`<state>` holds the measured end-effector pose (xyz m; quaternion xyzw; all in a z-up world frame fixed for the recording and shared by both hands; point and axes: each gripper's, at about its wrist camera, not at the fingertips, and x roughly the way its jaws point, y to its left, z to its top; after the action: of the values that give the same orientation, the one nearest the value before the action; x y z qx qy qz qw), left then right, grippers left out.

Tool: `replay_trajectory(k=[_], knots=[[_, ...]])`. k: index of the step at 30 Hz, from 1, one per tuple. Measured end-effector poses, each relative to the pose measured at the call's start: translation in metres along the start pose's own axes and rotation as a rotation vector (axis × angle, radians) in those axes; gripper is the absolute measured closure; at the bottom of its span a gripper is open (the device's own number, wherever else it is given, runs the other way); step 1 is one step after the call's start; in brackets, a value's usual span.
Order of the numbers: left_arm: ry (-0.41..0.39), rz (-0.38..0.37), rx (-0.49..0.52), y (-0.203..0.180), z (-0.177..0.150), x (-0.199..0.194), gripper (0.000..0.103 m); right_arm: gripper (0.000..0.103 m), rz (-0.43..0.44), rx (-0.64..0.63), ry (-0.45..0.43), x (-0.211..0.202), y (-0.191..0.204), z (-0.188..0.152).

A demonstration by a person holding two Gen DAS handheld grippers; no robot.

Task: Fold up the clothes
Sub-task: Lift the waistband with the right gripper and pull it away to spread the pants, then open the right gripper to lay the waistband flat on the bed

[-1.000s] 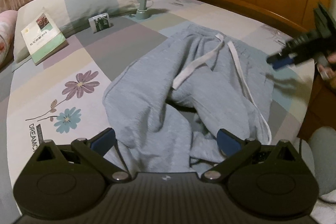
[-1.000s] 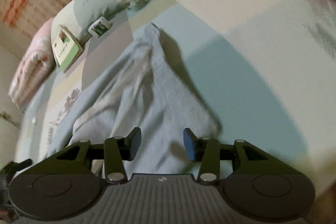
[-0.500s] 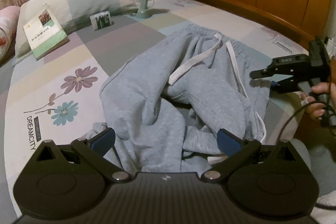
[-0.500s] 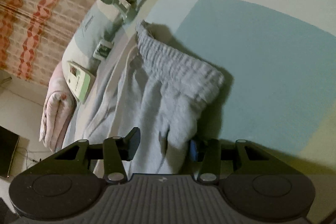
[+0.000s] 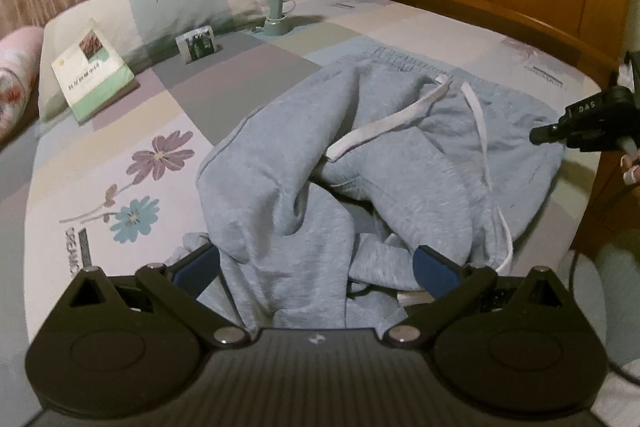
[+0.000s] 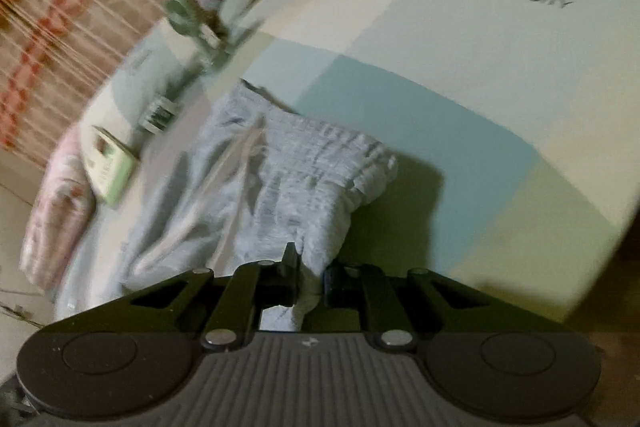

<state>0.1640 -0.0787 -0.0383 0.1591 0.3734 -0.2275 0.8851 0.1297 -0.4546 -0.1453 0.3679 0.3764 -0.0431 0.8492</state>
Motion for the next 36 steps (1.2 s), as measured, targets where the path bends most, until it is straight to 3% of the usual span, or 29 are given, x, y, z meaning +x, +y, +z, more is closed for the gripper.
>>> replay_trajectory(k=[4, 8, 12, 20, 23, 27, 32, 36], knots=[[0.008, 0.009, -0.011, 0.006, -0.003, -0.004, 0.001, 0.078, -0.075, -0.027, 0.014, -0.006, 0.004, -0.004], [0.023, 0.059, -0.009, 0.018, -0.011, -0.011, 0.001, 0.047, -0.079, -0.077, -0.012, -0.029, 0.019, -0.006], [0.055, 0.087, -0.022, 0.031, -0.025, -0.017, 0.001, 0.031, -0.06, -0.138, -0.027, -0.049, 0.039, -0.01], [0.117, 0.149, -0.036, 0.045, -0.056, -0.019, 0.001, 0.027, -0.022, -0.265, -0.004, -0.051, 0.089, -0.024], [0.126, 0.091, -0.015, 0.045, -0.062, -0.025, 0.001, 0.026, -0.006, -0.299, 0.004, -0.054, 0.102, -0.031], [0.164, 0.037, 0.104, 0.029, -0.081, -0.028, 0.001, 0.021, 0.003, -0.321, -0.005, -0.059, 0.109, -0.035], [0.25, 0.098, 0.121, 0.021, -0.107, -0.014, 0.001, 0.021, 0.01, -0.329, 0.0, -0.061, 0.112, -0.039], [0.233, 0.201, 0.08, 0.029, -0.112, -0.015, 0.001, 0.021, 0.012, -0.322, -0.014, -0.068, 0.111, -0.042]])
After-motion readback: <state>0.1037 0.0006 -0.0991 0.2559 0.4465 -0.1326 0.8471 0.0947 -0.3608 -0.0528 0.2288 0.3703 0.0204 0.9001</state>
